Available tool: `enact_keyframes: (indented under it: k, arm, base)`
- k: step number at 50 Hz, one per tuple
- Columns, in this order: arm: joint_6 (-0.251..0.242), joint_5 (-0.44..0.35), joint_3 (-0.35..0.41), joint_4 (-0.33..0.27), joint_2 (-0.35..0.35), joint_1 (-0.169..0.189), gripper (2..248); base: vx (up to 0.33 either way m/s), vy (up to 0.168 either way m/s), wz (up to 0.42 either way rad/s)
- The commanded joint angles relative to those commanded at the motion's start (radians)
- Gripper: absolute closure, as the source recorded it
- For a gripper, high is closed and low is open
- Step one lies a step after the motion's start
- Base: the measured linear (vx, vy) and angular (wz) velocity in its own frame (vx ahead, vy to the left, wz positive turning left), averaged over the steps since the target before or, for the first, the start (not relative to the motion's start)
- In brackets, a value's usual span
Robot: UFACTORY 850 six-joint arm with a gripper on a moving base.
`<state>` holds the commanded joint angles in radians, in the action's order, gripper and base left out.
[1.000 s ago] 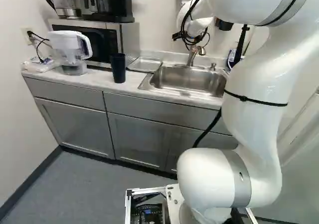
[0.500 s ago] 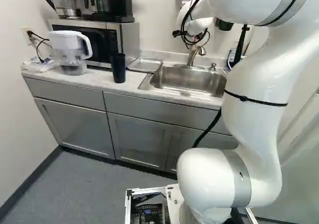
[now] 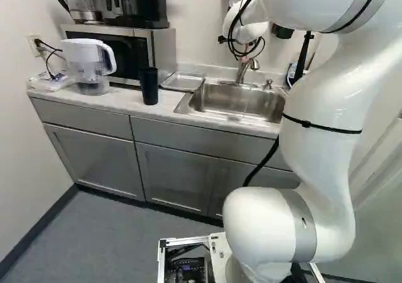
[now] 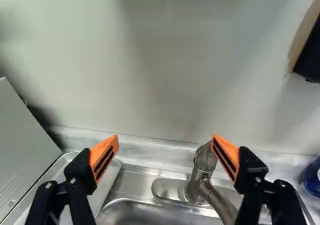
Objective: Rinse the cup and place it in the tray
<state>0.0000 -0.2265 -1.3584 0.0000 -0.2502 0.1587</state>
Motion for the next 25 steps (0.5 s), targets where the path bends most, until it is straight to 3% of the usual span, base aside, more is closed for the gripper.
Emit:
enact_keyframes:
  k: [25]
  arm:
    - [0.0,0.0,-0.014,0.0,-0.013,-0.001,3]
  base:
    - [0.0,0.0,0.0]
